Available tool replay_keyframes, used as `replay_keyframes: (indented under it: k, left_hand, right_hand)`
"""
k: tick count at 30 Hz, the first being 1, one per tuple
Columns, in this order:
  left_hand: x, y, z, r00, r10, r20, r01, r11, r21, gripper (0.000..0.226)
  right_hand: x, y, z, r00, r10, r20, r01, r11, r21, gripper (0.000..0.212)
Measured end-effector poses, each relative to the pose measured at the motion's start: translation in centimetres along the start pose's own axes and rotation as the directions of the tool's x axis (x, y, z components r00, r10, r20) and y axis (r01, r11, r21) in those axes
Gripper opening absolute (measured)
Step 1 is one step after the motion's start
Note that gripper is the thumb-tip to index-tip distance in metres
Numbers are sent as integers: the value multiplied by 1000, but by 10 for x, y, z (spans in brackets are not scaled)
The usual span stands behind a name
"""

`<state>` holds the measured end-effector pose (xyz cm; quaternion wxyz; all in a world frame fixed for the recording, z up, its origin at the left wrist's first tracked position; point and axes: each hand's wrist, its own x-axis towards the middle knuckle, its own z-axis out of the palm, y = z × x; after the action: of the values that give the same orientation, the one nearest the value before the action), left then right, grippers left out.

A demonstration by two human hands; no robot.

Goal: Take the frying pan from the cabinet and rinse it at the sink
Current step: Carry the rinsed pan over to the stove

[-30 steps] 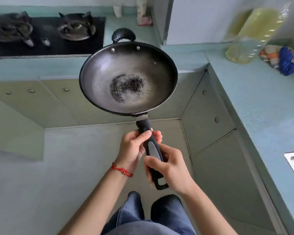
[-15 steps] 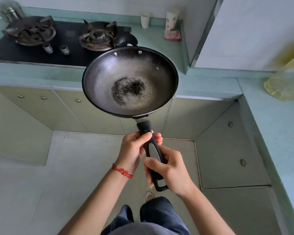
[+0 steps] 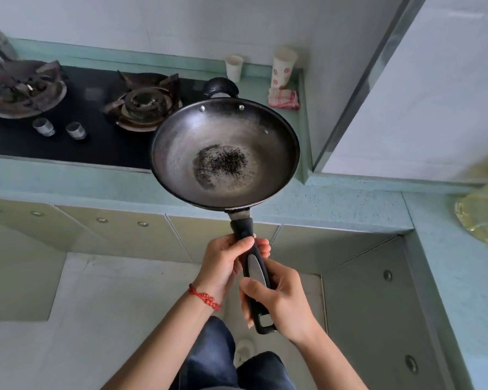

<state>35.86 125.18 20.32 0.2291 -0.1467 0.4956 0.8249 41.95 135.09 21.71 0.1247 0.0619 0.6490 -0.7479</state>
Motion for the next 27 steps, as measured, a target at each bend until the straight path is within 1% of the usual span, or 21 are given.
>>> replay_keyframes:
  k: [6, 11, 13, 15, 20, 27]
  left_hand:
    - [80, 24, -5, 998, -51, 43, 47, 995, 92, 24]
    - [134, 42, -8, 994, -92, 61, 83, 987, 135, 22]
    - [151, 47, -9, 991, -113, 66, 102, 984, 147, 21]
    - [166, 49, -9, 990, -126, 65, 115, 982, 151, 22]
    - [193, 50, -7, 985, -160, 58, 149, 976, 158, 21]
    - [217, 42, 7, 985, -167, 32, 162, 978, 130, 19]
  right_hand:
    - [75, -6, -13, 999, 8, -38, -9, 1000, -6, 11]
    - [127, -6, -19, 995, 65, -77, -66, 998, -4, 11]
    - [143, -6, -22, 992, 81, -94, -80, 997, 15, 15]
    - [157, -6, -26, 991, 84, -105, -82, 996, 24, 15]
    - [181, -4, -37, 990, 86, -113, -84, 996, 19, 8]
    - [201, 4, -66, 990, 114, -88, -113, 993, 15, 13]
